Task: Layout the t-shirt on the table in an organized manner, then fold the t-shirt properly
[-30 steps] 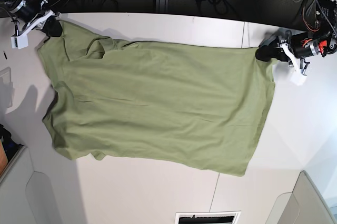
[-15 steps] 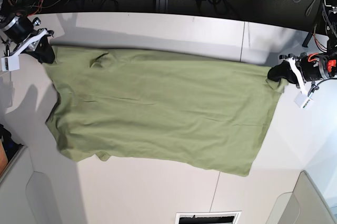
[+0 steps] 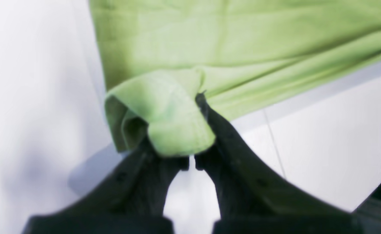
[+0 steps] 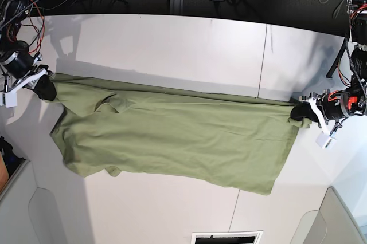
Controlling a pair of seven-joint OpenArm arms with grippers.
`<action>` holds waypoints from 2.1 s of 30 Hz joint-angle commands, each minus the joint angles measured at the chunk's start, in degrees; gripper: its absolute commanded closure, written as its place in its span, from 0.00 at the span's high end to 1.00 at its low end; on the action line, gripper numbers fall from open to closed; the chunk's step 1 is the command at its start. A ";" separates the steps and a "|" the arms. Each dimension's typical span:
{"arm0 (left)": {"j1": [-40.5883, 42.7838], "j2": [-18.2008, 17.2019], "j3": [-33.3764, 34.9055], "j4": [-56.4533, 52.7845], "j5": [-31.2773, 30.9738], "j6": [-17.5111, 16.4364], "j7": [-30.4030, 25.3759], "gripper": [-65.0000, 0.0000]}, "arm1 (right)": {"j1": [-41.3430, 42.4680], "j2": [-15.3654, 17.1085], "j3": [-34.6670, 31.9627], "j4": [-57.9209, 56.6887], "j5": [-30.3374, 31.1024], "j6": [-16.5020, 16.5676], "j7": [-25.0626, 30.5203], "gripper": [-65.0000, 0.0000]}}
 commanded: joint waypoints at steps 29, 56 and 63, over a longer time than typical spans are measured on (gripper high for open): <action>-7.30 2.03 4.92 -1.88 7.08 -0.12 -9.35 0.25 | 4.22 -1.44 -6.64 -1.36 -9.20 0.17 8.79 0.00; 14.21 -3.72 4.98 10.95 -0.83 -0.12 -0.90 0.24 | -12.37 -0.83 -11.78 7.45 -9.62 0.15 4.39 0.00; 23.12 -4.44 3.50 19.26 -0.83 -0.12 0.13 0.24 | -19.78 -0.83 -11.58 12.94 -8.13 0.15 4.39 0.00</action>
